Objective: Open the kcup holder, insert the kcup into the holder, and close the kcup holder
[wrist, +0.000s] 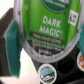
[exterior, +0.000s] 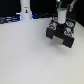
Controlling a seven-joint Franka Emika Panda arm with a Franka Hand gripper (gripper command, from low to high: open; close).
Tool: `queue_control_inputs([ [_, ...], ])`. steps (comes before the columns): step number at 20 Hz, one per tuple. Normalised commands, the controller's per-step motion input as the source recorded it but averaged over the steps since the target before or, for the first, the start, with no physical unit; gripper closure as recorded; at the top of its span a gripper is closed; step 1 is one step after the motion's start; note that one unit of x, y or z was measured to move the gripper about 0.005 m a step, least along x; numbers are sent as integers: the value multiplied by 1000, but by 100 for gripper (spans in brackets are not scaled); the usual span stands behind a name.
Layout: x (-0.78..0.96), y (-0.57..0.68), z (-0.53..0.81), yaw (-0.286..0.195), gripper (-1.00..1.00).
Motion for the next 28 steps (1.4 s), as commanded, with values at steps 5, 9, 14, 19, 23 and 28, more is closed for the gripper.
queue_control_inputs([
  [5,-153,506,-54,91,100],
  [9,-272,427,-46,120,100],
  [14,-349,281,-137,124,100],
  [19,-282,195,-224,114,100],
  [23,-158,-46,-67,20,100],
  [28,-186,-399,2,-27,100],
])
